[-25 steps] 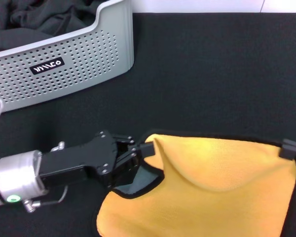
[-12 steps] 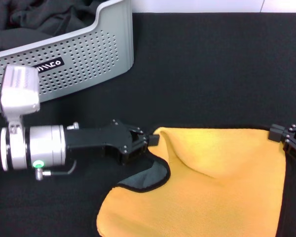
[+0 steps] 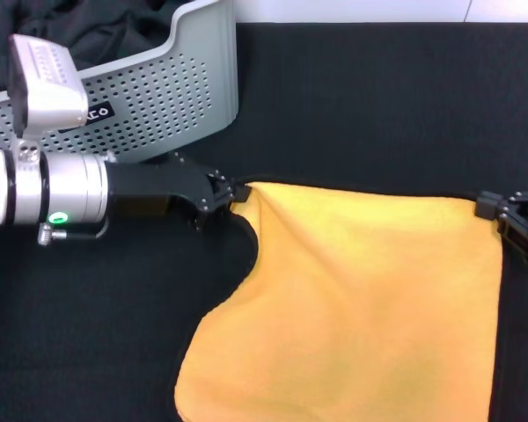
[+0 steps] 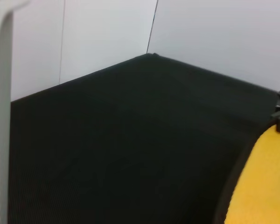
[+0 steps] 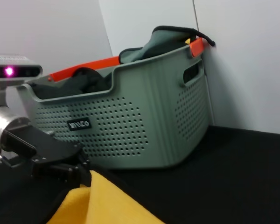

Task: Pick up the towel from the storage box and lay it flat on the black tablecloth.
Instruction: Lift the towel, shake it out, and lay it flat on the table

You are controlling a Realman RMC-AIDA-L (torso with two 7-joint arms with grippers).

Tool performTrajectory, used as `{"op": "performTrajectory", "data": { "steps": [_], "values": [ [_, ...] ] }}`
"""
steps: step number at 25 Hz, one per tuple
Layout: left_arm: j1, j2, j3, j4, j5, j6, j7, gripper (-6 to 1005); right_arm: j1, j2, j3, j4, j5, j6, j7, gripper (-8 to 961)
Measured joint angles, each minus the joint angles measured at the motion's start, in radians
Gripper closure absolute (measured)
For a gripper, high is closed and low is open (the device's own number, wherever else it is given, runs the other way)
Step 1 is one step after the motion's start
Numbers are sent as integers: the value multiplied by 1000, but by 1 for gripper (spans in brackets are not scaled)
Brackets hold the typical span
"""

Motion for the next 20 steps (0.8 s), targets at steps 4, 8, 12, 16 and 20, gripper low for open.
{"op": "performTrajectory", "data": {
  "steps": [4,8,12,16,20],
  "values": [
    [-30,1,5,13,27,-12,10,977,55,-4,2,58,-16,-33,2,893],
    [-57,-8,8,24,63,-21,47,974,88,-4,1,83,-32,-80,3,892],
    [-66,-11,49,40,72,-53,73,971,100,-4,3,87,-39,-119,3,890],
    [-50,-12,164,93,73,-158,93,969,103,-5,4,87,-39,-135,3,889],
    [-21,-12,315,151,74,-291,124,966,110,-6,5,110,-40,-148,-1,888]
  ]
}}
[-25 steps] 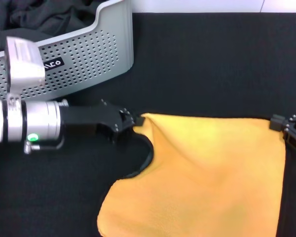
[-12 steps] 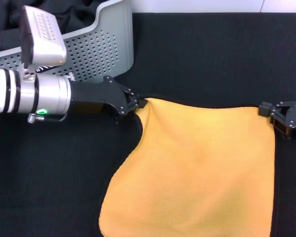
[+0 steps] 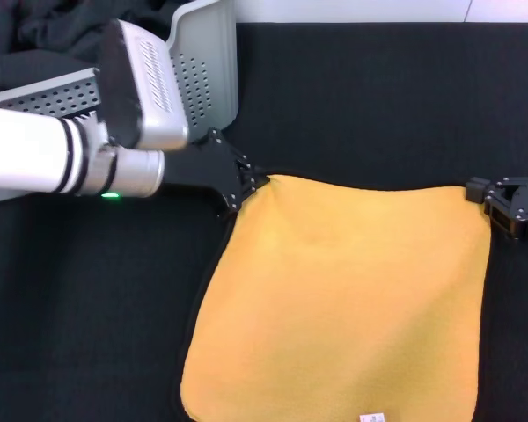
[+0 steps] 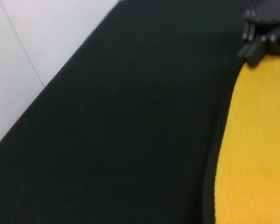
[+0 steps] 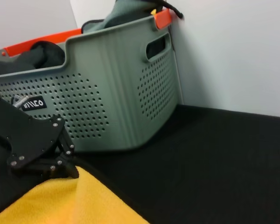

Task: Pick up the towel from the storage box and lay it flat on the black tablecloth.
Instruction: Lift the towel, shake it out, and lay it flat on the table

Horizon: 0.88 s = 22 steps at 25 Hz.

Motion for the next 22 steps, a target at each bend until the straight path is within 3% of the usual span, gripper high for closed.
{"op": "performTrajectory", "data": {
  "steps": [3,4,10,19,22],
  "values": [
    [7,-1,37,11,0,-37,20,964,1,0,-1,4,0,-7,-3,887],
    [32,-6,110,37,-4,-132,96,963,2,0,-5,4,0,-15,-4,887],
    [79,-9,215,73,-37,-276,182,959,5,4,-2,11,0,-40,-4,885],
    [94,-11,272,59,-41,-362,208,953,28,11,-6,34,-1,-127,-8,882],
    [94,-11,327,53,-42,-432,209,951,38,12,-6,49,-1,-143,-9,881]
  ]
}}
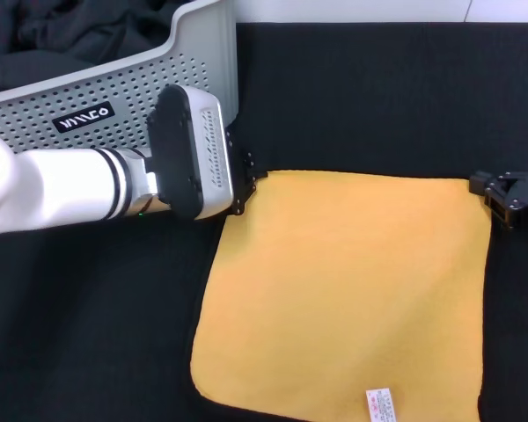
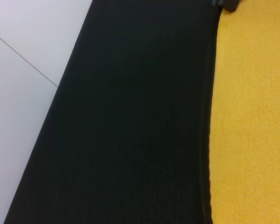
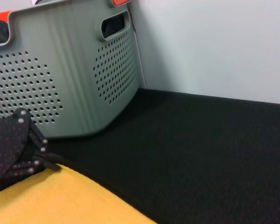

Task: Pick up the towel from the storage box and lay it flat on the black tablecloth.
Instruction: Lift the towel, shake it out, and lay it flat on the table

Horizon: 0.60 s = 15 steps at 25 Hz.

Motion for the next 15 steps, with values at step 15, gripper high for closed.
{"op": "performTrajectory", "data": {
  "steps": [15],
  "values": [
    [9,0,99,-14,-77,-179,-17,823,-1,0,11,7,16,-10,8,840]
  ]
}}
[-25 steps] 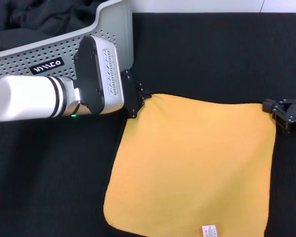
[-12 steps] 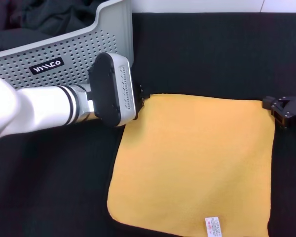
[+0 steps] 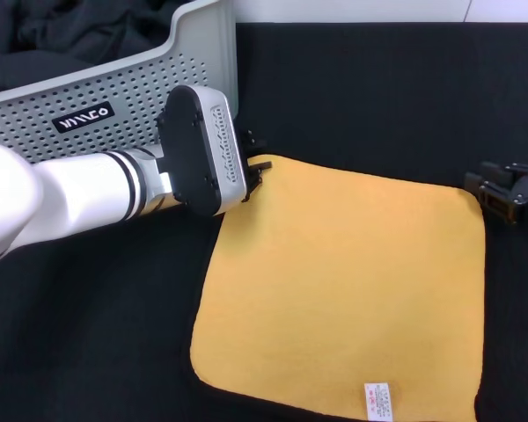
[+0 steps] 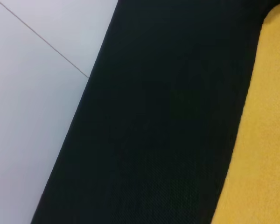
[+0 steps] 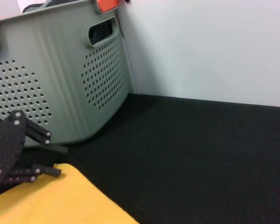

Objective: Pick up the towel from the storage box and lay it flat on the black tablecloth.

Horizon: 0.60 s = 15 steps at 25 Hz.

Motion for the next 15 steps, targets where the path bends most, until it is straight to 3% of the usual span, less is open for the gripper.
{"op": "performTrajectory", "data": {
  "steps": [1,7,12,15],
  "values": [
    [3,1,0,0,-9,3,-3,763,-1,0,0,0,0,0,1,804],
    [19,6,-10,9,-19,39,-118,644,-20,-5,29,-27,0,51,20,562],
    [80,7,-57,81,-24,151,-148,544,-41,-9,121,-54,1,237,-3,353],
    [113,6,-103,133,-55,244,-158,432,-53,-10,185,-60,1,338,-23,254]
  ]
}}
